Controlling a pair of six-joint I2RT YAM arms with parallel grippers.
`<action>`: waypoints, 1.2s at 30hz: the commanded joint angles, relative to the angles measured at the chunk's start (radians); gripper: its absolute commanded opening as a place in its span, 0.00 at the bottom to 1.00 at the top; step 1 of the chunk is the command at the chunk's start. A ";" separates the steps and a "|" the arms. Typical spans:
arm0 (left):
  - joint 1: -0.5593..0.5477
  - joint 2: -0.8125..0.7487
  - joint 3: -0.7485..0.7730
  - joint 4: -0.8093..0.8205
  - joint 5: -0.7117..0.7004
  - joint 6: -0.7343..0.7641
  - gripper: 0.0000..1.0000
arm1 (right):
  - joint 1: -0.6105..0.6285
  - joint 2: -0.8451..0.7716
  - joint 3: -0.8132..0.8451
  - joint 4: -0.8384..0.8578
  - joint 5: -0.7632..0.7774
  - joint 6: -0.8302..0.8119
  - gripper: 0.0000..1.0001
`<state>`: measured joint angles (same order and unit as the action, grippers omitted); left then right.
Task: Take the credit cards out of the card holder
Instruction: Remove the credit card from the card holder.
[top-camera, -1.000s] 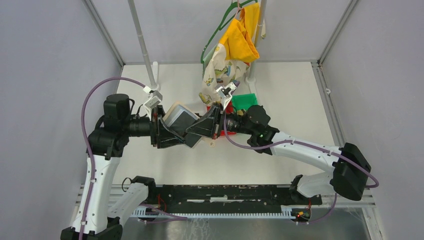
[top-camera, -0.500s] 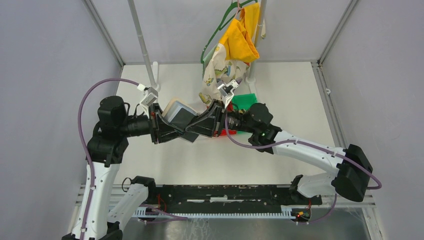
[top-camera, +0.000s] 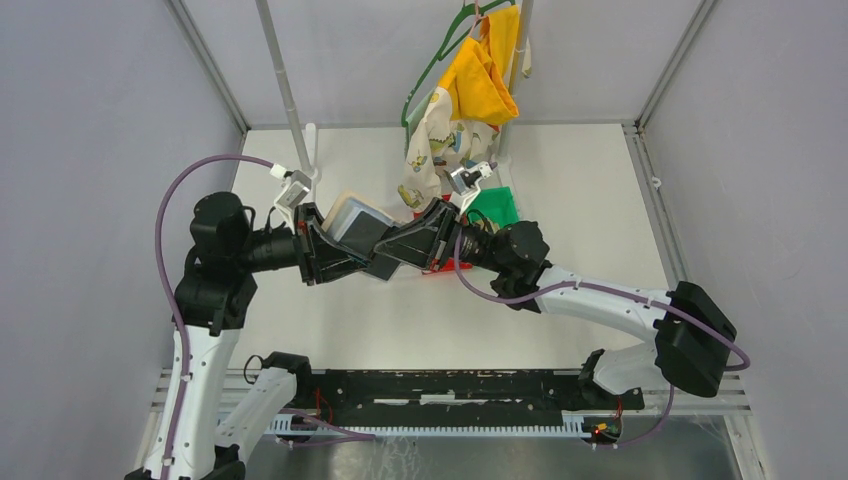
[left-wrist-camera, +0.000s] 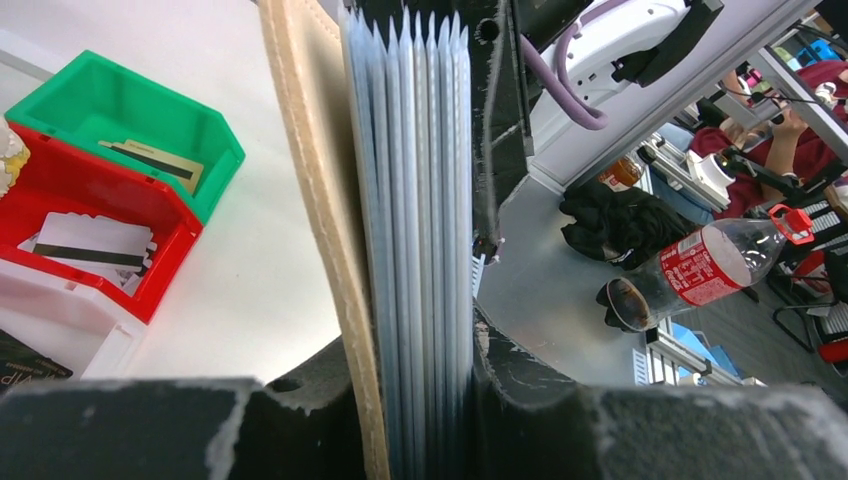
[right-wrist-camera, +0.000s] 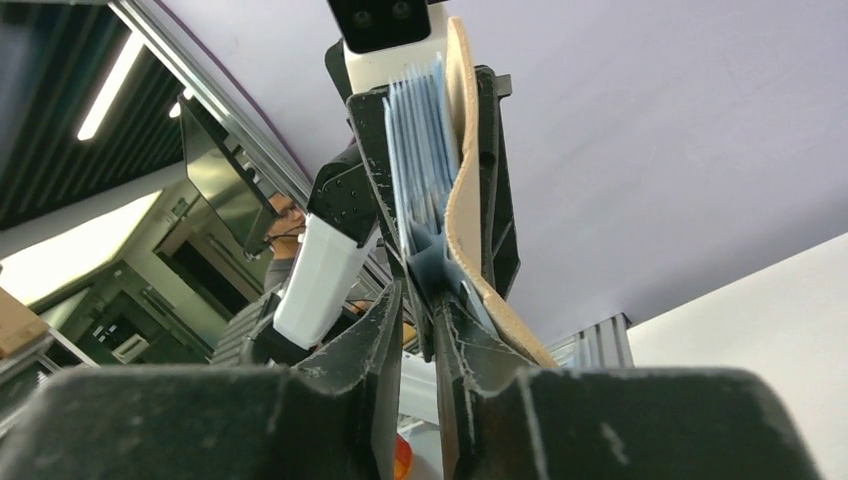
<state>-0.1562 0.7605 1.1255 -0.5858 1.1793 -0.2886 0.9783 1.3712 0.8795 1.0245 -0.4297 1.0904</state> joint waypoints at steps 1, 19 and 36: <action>-0.006 -0.023 0.006 0.067 0.082 -0.045 0.18 | -0.003 0.013 0.034 0.053 0.064 0.018 0.14; -0.006 0.015 0.040 0.140 -0.010 -0.147 0.47 | -0.003 -0.044 -0.013 -0.037 0.070 -0.089 0.00; -0.006 0.047 0.102 0.270 -0.076 -0.302 0.25 | -0.003 -0.045 -0.059 0.123 0.040 0.010 0.00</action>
<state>-0.1638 0.7994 1.1667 -0.4168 1.1179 -0.5354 0.9771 1.3296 0.8314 1.0653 -0.3698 1.0672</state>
